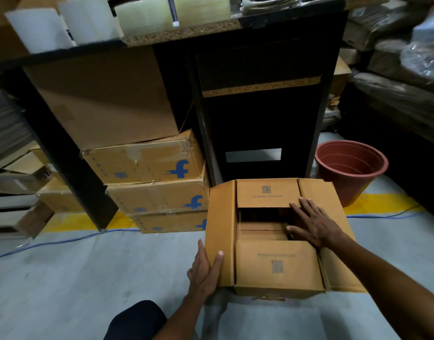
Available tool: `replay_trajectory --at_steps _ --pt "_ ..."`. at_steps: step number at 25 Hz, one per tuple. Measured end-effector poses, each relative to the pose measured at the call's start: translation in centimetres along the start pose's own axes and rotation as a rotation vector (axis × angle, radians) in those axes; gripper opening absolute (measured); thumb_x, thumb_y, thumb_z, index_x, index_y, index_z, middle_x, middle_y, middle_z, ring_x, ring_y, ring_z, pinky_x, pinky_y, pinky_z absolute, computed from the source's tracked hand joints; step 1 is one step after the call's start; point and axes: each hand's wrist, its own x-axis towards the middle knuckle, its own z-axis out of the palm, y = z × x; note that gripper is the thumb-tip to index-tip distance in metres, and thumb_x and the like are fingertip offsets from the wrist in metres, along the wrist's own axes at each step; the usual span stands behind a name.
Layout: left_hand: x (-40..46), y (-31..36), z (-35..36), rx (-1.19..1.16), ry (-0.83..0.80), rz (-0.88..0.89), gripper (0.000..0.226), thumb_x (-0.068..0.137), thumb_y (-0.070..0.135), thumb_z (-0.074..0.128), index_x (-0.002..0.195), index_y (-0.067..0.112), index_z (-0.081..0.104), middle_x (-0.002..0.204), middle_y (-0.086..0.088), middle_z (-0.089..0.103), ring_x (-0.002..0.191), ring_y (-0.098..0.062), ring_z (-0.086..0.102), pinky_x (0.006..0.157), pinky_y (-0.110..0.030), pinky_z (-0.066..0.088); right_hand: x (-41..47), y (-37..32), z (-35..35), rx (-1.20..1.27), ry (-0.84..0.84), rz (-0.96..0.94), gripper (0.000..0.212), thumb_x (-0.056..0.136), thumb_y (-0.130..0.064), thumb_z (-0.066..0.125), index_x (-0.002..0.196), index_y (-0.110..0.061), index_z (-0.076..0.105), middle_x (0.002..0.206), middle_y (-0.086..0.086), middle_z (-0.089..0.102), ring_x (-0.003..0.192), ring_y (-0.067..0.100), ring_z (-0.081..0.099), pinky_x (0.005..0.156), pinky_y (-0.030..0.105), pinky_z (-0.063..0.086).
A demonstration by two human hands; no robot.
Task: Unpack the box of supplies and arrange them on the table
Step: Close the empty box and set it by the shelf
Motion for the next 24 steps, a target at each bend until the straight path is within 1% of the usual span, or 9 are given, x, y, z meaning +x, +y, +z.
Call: replay_trajectory --at_steps 2,5,8,10,13,16,20,22,24 --pt "0.0 0.2 0.0 -0.034 -0.030 -0.016 0.103 0.076 0.082 0.028 0.156 0.030 -0.010 0.162 -0.002 0.026 0.144 -0.030 0.033 0.118 -0.053 0.017 -0.2 0.1 -0.4 0.030 -0.024 0.003 0.103 0.072 -0.086 -0.002 0.157 -0.030 -0.010 0.166 0.007 -0.014 0.153 0.027 -0.011 0.123 0.045 0.005" --pt "-1.0 0.6 -0.2 0.016 0.007 0.049 0.096 0.080 0.080 0.026 0.156 0.033 -0.007 0.160 -0.002 0.027 0.142 -0.026 0.033 0.118 -0.052 0.017 -0.2 0.2 -0.7 0.153 -0.054 0.021 0.101 0.074 -0.085 0.006 0.159 -0.030 -0.004 0.166 0.005 -0.013 0.153 0.026 -0.012 0.123 0.047 0.003" --pt "-2.3 1.2 -0.7 0.069 0.124 0.141 0.083 0.088 0.074 0.023 0.156 0.035 -0.003 0.158 0.000 0.029 0.140 -0.019 0.034 0.118 -0.049 0.020 -0.3 0.6 -0.7 0.279 -0.034 0.048 0.102 0.074 -0.089 0.009 0.158 -0.033 0.001 0.166 0.002 -0.010 0.153 0.024 -0.011 0.122 0.049 0.003" --pt "-3.1 1.5 -1.3 0.122 0.199 0.227 0.074 0.093 0.069 0.023 0.155 0.038 -0.003 0.158 0.004 0.028 0.138 -0.013 0.034 0.117 -0.047 0.022 -0.6 0.7 -0.6 0.299 -0.023 0.060 0.101 0.075 -0.089 0.011 0.159 -0.033 0.002 0.166 0.001 -0.008 0.153 0.024 -0.009 0.122 0.049 0.004" --pt "-4.5 2.1 -2.3 0.201 0.297 0.350 0.067 0.097 0.063 0.023 0.154 0.042 -0.007 0.162 0.009 0.019 0.146 -0.009 0.025 0.118 -0.045 0.020 -1.2 0.4 -0.4 0.299 0.005 0.057 0.098 0.078 -0.086 0.016 0.159 -0.033 0.002 0.167 0.001 -0.009 0.153 0.024 -0.008 0.123 0.047 0.004" --pt "-6.0 4.0 -2.6 0.242 0.367 0.475 0.066 0.100 0.057 0.024 0.156 0.038 -0.003 0.164 0.011 0.016 0.149 -0.004 0.016 0.121 -0.044 0.016 -1.9 -0.2 -0.1 0.309 0.023 0.064 0.095 0.081 -0.085 0.016 0.159 -0.032 0.001 0.167 0.003 -0.008 0.154 0.023 -0.007 0.124 0.046 0.004" --pt "-7.2 7.1 -0.8 0.261 0.291 0.602 0.068 0.099 0.056 0.021 0.157 0.033 -0.007 0.166 0.011 0.005 0.151 0.000 0.003 0.124 -0.042 0.011 -3.5 0.1 0.4 0.341 0.040 0.123 0.101 0.076 -0.088 0.005 0.159 -0.031 0.001 0.167 0.006 -0.005 0.154 0.026 -0.005 0.124 0.046 0.005" --pt "-7.3 8.0 0.7 0.287 0.234 0.635 0.071 0.098 0.060 0.018 0.156 0.034 -0.013 0.166 0.013 -0.006 0.151 0.001 -0.006 0.124 -0.042 0.008 -4.3 0.3 0.5 0.353 0.041 0.148 0.100 0.077 -0.085 0.006 0.160 -0.029 0.003 0.167 0.008 -0.003 0.154 0.028 -0.003 0.124 0.047 0.006" --pt "-7.3 8.6 2.3 0.303 0.175 0.667 0.072 0.098 0.061 0.017 0.156 0.032 -0.015 0.165 0.013 -0.013 0.150 0.000 -0.010 0.124 -0.042 0.006 -4.9 0.8 0.3 0.402 0.070 0.212 0.095 0.082 -0.081 0.009 0.160 -0.026 0.009 0.167 0.011 0.002 0.154 0.030 0.002 0.124 0.048 0.009"
